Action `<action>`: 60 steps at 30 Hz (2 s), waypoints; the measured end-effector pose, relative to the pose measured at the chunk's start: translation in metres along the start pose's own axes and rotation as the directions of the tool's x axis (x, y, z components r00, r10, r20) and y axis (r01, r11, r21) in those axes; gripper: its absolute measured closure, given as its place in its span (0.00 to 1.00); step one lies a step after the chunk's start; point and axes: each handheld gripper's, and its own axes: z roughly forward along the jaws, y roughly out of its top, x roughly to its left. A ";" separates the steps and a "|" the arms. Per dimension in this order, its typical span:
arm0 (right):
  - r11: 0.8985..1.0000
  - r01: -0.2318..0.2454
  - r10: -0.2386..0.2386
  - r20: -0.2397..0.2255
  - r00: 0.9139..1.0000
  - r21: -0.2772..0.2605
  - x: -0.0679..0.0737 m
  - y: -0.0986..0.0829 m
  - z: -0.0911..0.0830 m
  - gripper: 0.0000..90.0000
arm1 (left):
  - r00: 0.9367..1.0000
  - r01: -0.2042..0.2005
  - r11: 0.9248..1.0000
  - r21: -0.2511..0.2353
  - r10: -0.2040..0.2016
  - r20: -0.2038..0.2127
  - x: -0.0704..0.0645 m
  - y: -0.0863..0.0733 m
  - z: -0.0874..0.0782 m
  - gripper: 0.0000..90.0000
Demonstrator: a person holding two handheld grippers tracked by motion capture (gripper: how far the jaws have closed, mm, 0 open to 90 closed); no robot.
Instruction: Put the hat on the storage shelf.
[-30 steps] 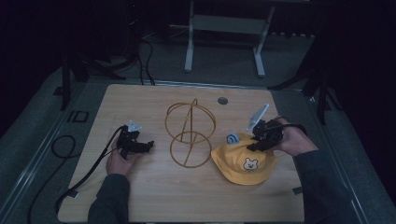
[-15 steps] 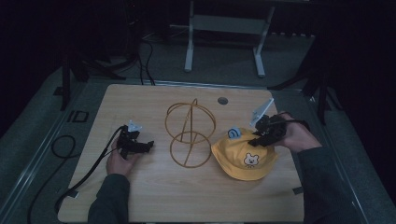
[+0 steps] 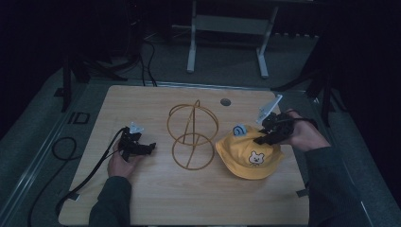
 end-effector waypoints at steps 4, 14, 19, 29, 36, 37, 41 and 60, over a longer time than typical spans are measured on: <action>1.000 0.000 0.000 0.005 1.000 -0.003 -0.001 0.000 -0.003 0.81 | 1.000 -0.001 1.000 0.000 0.001 0.000 0.000 0.000 0.000 0.14; 1.000 -0.015 0.015 0.015 1.000 -0.007 -0.005 0.000 -0.010 0.80 | 1.000 0.000 1.000 0.000 0.000 0.000 0.000 0.000 0.000 0.14; 1.000 -0.016 0.016 0.019 1.000 -0.017 -0.006 0.001 -0.014 0.81 | 1.000 0.000 1.000 0.000 0.000 0.000 0.000 0.000 0.000 0.14; 1.000 -0.011 0.011 0.022 1.000 -0.027 -0.007 0.005 -0.022 0.81 | 1.000 0.000 1.000 0.000 0.000 0.000 0.000 0.000 0.000 0.14; 0.999 -0.007 0.007 0.023 1.000 -0.038 -0.008 0.005 -0.029 0.81 | 1.000 0.000 1.000 0.000 0.000 0.000 0.000 0.000 0.000 0.13; 0.999 -0.006 0.007 0.023 1.000 -0.042 -0.009 0.005 -0.030 0.81 | 1.000 0.000 1.000 0.000 0.000 0.000 0.000 0.000 0.000 0.14; 0.999 -0.004 0.005 0.015 1.000 -0.050 -0.010 0.006 -0.032 0.81 | 1.000 -0.001 1.000 0.001 0.001 0.000 0.000 0.000 0.000 0.13; 0.997 0.004 -0.003 0.021 1.000 -0.075 -0.010 0.006 -0.050 0.81 | 1.000 -0.005 1.000 0.003 0.005 0.000 0.000 0.000 0.000 0.14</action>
